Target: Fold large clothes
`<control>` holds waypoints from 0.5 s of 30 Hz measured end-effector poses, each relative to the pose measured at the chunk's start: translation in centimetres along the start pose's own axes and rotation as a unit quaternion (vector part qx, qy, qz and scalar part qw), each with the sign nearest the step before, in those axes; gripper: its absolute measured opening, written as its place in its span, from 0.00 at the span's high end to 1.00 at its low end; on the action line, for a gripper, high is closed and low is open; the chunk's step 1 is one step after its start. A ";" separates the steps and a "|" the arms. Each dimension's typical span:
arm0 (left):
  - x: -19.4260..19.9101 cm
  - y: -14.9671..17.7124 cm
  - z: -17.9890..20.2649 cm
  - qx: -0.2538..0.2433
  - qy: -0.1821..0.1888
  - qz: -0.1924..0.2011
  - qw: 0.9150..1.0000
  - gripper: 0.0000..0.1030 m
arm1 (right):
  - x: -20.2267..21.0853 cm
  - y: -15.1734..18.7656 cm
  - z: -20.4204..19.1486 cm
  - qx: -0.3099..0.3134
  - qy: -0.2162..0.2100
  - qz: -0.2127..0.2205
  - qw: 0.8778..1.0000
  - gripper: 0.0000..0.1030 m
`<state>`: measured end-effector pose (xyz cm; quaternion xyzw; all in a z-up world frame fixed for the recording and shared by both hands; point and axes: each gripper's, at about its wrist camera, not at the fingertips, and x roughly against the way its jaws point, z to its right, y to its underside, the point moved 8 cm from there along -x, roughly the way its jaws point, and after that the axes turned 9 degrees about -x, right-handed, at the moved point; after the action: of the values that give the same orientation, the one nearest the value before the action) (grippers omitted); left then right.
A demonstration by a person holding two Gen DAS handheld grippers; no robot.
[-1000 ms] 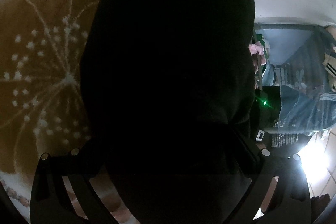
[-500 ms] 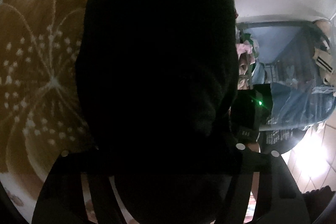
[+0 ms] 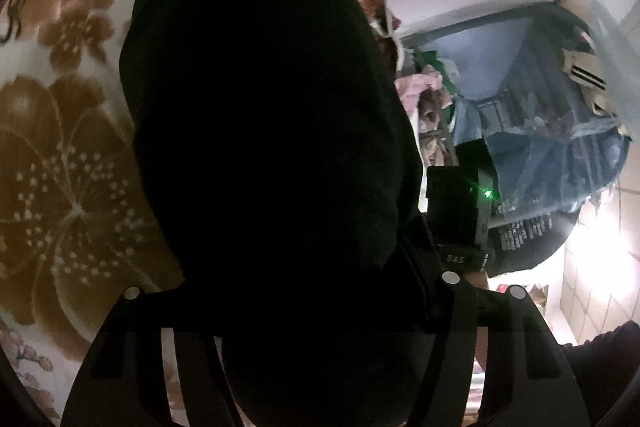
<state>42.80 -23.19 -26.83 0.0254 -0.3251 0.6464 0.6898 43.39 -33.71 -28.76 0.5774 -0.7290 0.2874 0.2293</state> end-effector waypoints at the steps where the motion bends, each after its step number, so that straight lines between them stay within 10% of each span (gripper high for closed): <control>1: 0.2 -0.2 1.2 -0.008 0.003 0.000 1.000 0.40 | 0.7 0.1 -0.3 0.001 -0.004 0.006 1.000 0.59; 15: -10.4 2.6 20.0 -0.094 0.099 -0.079 0.988 0.40 | 22.5 8.3 5.0 -0.048 0.025 0.130 0.990 0.59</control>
<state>32.65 -41.00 -17.12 -0.0782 -0.3111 0.5561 0.7667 30.15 -51.71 -18.68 0.4586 -0.8047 0.2940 0.2359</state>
